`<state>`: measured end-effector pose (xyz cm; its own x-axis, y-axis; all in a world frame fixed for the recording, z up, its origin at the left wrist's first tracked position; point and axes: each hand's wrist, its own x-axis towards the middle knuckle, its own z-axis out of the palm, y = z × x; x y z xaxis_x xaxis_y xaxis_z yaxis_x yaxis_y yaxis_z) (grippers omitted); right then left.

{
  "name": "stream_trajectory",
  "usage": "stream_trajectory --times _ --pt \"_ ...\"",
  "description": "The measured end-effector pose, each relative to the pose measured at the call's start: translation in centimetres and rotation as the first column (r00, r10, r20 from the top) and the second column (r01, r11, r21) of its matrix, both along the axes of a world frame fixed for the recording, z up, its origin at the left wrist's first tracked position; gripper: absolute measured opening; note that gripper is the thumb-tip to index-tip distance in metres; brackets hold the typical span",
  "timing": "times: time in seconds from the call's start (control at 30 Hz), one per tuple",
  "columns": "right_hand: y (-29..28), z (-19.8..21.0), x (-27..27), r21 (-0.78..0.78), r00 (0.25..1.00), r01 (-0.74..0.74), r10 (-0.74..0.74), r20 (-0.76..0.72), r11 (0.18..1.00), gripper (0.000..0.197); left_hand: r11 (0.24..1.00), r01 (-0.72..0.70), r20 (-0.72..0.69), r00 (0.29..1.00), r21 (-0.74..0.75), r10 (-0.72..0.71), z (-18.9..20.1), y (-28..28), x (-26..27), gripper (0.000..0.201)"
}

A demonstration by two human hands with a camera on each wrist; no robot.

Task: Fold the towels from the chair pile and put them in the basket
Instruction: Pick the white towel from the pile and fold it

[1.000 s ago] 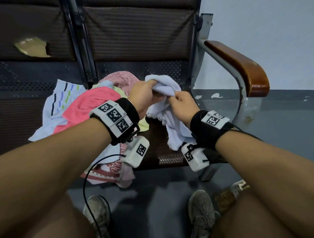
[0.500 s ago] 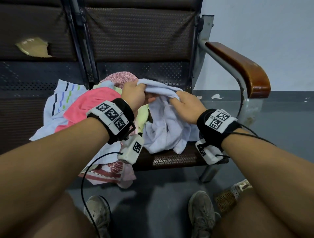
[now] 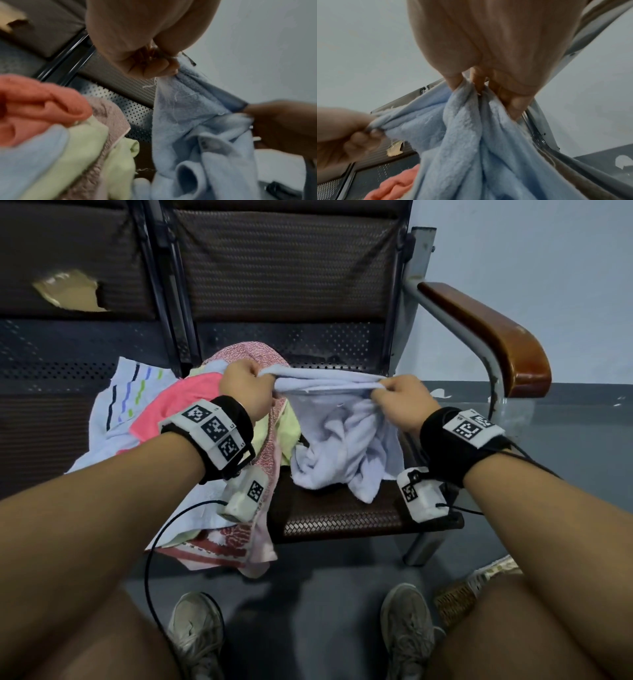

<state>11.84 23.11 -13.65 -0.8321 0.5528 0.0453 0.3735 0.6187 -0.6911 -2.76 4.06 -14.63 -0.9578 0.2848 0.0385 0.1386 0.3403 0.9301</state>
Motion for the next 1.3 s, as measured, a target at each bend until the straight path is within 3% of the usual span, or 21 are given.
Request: stream_trajectory --times 0.07,0.17,0.27,0.37,0.43,0.47,0.57,0.67,0.77,0.8,0.87,0.93,1.03,1.1,1.17,1.3 --pt "0.2 -0.1 0.0 -0.068 0.996 0.049 -0.054 -0.069 0.996 0.034 0.998 0.03 -0.051 0.998 -0.05 -0.033 -0.1 -0.3 -0.2 0.01" --pt "-0.3 -0.2 0.1 -0.075 0.994 -0.078 0.083 0.077 0.994 0.029 0.998 -0.003 -0.077 0.997 -0.065 -0.002 0.1 -0.8 -0.7 0.022" --pt "-0.3 0.2 0.4 0.083 0.943 -0.243 0.215 0.255 0.967 0.043 0.995 -0.089 -0.044 0.995 -0.032 0.088 0.5 -1.8 -1.0 0.013" --pt "0.1 0.2 0.6 0.239 0.928 -0.27 0.186 0.323 0.933 0.033 0.992 -0.103 0.06 0.993 0.077 0.098 0.5 -2.4 -1.2 0.009" --pt "0.4 -0.1 0.8 0.271 0.946 -0.236 0.157 0.285 0.933 0.023 0.981 -0.104 0.141 0.987 0.163 0.081 0.1 -2.3 -1.6 0.019" --pt "0.6 -0.3 0.8 0.269 0.957 -0.21 0.141 0.252 0.94 0.019 0.973 -0.094 0.187 0.981 0.21 0.054 0.0 -2.2 -1.7 0.025" --pt "1.5 -0.6 0.9 0.277 0.983 -0.112 0.066 0.169 0.954 0.034 0.948 0.019 0.295 0.948 0.319 -0.118 0.0 -2.1 -1.8 0.034" --pt "2.2 -0.9 1.3 0.293 0.979 -0.165 0.121 0.163 0.942 0.019 0.939 0.165 0.355 0.894 0.303 -0.272 -0.1 -2.4 -1.8 0.024" --pt "2.1 -1.5 1.9 0.303 0.923 -0.311 0.21 0.322 0.901 0.016 0.968 0.056 0.387 0.909 0.245 -0.151 -0.2 -2.7 -2.2 0.009" --pt "2.1 -1.8 1.9 0.309 0.899 -0.331 0.198 0.392 0.891 0.014 0.97 -0.001 0.396 0.913 0.243 -0.098 -0.2 -2.8 -2.3 0.012" --pt "2.3 -2.1 2.1 0.323 0.871 -0.316 0.137 0.472 0.892 0.028 0.96 -0.07 0.423 0.905 0.27 -0.054 -0.1 -3.2 -2.6 0.02" --pt "2.7 -2.1 2.3 0.331 0.896 -0.244 0.08 0.438 0.912 0.035 0.956 -0.028 0.43 0.897 0.292 -0.105 -0.4 -3.8 -3.0 0.021" --pt "2.8 -1.8 2.8 0.28 0.96 -0.171 0.096 0.264 0.945 0.022 0.968 0.048 0.379 0.914 0.246 -0.142 -0.6 -4.4 -3.2 0.016" --pt "2.7 -1.6 3.1 0.22 0.975 -0.152 0.11 0.193 0.964 0.029 0.97 0.088 0.393 0.903 0.226 -0.173 -0.7 -4.6 -3.0 0.013" --pt "2.6 -1.6 3.3 0.17 0.98 -0.129 0.1 0.17 0.977 0.04 0.968 0.093 0.423 0.887 0.231 -0.186 -0.6 -4.7 -2.8 0.005" --pt "2.6 -1.6 3.6 0.144 0.983 -0.128 0.107 0.146 0.981 0.044 0.973 0.068 0.44 0.883 0.222 -0.162 -0.8 -5.4 -2.9 0.015"
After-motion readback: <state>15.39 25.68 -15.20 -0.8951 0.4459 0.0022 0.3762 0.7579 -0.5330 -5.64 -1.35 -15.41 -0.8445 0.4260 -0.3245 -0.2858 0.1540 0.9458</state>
